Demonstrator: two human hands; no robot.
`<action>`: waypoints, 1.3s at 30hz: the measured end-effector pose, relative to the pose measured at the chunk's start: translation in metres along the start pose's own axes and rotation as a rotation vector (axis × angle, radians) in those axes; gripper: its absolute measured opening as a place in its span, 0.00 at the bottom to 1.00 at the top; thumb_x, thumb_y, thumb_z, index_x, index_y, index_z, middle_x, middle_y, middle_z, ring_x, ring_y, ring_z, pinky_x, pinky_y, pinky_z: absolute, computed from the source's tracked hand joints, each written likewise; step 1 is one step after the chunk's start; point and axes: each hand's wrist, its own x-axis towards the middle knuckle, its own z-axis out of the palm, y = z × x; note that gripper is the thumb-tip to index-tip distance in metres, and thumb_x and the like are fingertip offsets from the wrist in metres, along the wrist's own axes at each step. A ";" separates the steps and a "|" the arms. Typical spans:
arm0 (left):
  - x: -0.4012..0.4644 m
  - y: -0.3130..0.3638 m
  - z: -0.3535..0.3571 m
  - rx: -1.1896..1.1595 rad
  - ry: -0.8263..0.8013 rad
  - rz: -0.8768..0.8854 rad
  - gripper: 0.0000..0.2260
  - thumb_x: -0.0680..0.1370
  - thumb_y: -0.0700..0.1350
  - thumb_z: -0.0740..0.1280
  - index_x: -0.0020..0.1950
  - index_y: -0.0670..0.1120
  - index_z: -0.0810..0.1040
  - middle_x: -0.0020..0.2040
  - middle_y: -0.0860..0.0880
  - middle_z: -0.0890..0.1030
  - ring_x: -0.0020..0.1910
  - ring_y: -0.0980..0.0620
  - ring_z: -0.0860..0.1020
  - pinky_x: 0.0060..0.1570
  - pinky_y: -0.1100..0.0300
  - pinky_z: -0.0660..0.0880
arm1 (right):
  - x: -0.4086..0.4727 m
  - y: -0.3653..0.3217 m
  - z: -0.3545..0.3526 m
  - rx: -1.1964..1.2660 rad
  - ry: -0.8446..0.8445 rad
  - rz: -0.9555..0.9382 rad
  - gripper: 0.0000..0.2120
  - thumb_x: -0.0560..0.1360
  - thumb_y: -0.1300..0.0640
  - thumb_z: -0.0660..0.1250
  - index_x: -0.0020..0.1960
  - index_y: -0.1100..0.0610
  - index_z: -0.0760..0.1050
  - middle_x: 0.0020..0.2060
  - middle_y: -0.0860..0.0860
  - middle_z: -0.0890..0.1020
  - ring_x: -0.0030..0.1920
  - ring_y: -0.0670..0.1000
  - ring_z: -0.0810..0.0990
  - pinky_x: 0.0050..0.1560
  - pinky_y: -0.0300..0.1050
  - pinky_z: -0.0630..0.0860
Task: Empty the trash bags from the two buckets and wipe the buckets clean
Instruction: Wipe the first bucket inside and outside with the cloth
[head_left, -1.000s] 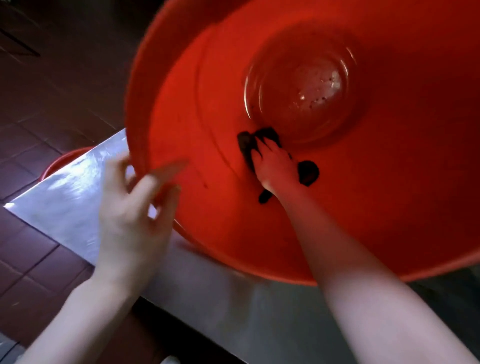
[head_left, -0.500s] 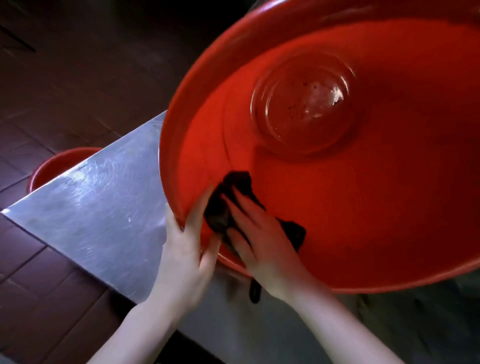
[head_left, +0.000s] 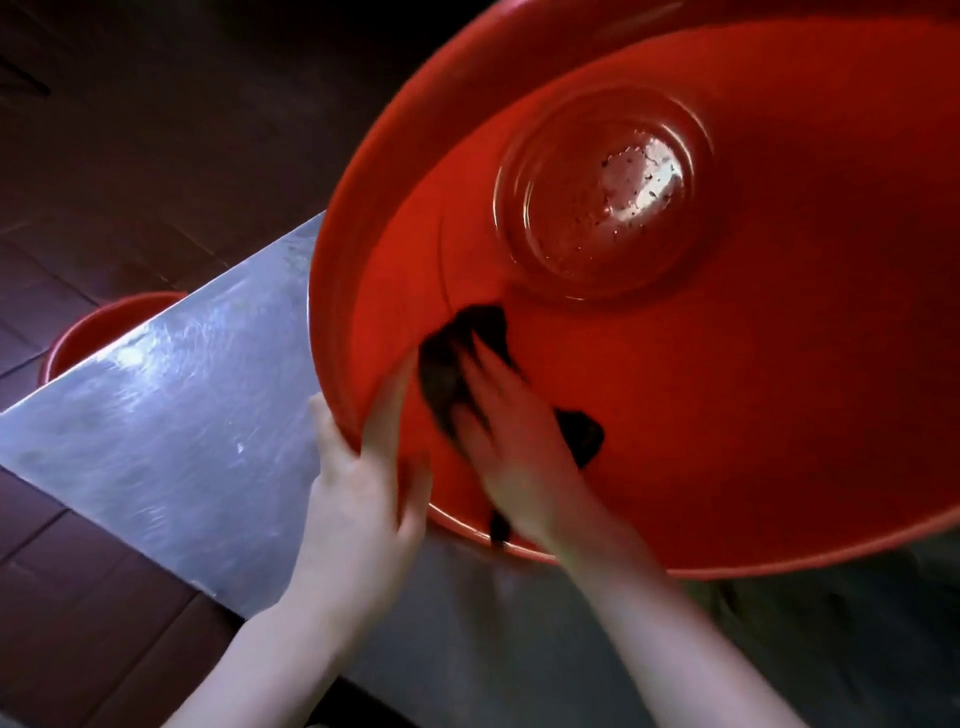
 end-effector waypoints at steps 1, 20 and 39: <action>-0.001 0.000 0.000 0.004 -0.007 -0.007 0.38 0.76 0.38 0.65 0.73 0.70 0.51 0.74 0.44 0.53 0.59 0.28 0.73 0.57 0.41 0.73 | -0.029 -0.005 -0.003 -0.044 -0.044 -0.060 0.27 0.79 0.46 0.51 0.77 0.48 0.58 0.77 0.47 0.58 0.76 0.49 0.58 0.75 0.49 0.56; 0.052 0.035 -0.038 0.177 -0.100 0.147 0.38 0.74 0.36 0.61 0.75 0.68 0.55 0.70 0.55 0.55 0.39 0.42 0.75 0.40 0.45 0.79 | -0.042 0.036 -0.027 -0.231 -0.112 0.013 0.28 0.77 0.43 0.46 0.77 0.42 0.56 0.77 0.42 0.56 0.76 0.45 0.55 0.74 0.49 0.54; 0.036 -0.036 -0.012 -0.030 -0.034 -0.026 0.30 0.75 0.46 0.70 0.70 0.68 0.60 0.54 0.51 0.75 0.44 0.57 0.80 0.51 0.49 0.79 | 0.065 0.028 0.003 -0.052 0.045 0.158 0.28 0.79 0.45 0.53 0.77 0.51 0.59 0.77 0.51 0.59 0.76 0.56 0.59 0.74 0.60 0.57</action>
